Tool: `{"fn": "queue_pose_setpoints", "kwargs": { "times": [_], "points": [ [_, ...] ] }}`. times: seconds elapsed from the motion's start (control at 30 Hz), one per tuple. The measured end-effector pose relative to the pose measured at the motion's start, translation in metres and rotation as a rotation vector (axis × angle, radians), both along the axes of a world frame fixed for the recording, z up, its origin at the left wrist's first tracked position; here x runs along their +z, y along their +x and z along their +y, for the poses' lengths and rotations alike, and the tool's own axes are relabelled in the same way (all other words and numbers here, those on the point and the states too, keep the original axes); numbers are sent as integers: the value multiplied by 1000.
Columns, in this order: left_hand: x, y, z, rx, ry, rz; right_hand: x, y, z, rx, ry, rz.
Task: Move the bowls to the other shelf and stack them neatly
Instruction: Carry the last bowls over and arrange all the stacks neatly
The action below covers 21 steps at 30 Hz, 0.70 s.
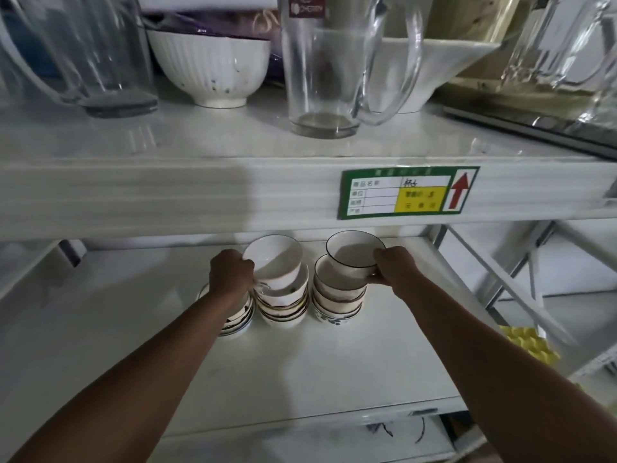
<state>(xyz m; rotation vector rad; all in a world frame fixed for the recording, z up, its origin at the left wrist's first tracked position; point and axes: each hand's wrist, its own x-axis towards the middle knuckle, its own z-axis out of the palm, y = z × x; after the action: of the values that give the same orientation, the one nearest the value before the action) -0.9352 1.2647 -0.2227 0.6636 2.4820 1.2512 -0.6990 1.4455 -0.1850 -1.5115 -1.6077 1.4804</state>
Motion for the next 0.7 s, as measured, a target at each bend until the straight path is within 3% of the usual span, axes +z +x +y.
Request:
{"fn": "queue_pose_setpoints", "kwargs": {
  "times": [0.3,0.7],
  "points": [
    [-2,27,5,25,-157,154,-22,-3,5,68,156,-154],
    [-20,26,12,-5,-241,172,-43,-2,13,133,189,-262]
  ]
}}
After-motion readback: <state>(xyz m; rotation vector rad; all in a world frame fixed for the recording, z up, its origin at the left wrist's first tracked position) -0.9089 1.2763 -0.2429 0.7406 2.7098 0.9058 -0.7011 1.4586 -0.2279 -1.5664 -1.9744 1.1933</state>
